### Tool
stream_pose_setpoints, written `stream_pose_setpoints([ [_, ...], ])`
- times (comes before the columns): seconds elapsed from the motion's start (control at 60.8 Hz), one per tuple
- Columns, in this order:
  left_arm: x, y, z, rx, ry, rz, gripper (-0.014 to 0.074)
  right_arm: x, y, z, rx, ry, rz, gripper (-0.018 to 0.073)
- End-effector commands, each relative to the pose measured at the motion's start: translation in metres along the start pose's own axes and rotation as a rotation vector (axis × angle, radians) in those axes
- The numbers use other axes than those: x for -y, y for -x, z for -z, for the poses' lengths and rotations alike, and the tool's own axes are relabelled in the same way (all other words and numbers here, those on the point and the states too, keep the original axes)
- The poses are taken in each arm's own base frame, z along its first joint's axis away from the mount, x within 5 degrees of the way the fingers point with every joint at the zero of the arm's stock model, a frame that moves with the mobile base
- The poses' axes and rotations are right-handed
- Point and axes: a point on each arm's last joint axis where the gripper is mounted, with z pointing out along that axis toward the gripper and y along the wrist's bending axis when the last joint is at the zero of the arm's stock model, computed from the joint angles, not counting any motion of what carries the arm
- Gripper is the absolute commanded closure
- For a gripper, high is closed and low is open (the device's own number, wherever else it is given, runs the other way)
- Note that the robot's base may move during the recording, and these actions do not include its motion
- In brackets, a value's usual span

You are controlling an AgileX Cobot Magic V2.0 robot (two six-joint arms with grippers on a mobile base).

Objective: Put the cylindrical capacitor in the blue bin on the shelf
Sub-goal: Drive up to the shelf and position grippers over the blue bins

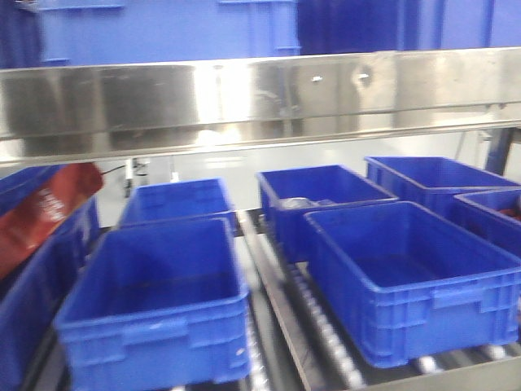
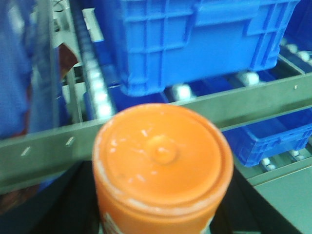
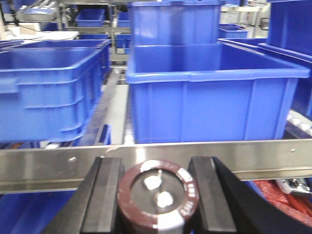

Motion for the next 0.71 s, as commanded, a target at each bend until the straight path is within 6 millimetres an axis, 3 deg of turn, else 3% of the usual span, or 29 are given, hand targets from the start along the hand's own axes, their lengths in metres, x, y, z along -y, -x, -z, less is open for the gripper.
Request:
stream_pose_setpoints([
  [0.0, 0.001, 0.0013, 0.0006, 0.017, -0.009, -0.004, 0.0708, -0.0002, 0.0046, 0.0018, 0.033, 0.001, 0.004, 0.0721],
  [0.69, 0.001, 0.0013, 0.0006, 0.017, -0.009, -0.004, 0.0708, -0.0002, 0.0046, 0.0018, 0.033, 0.001, 0.004, 0.0721],
])
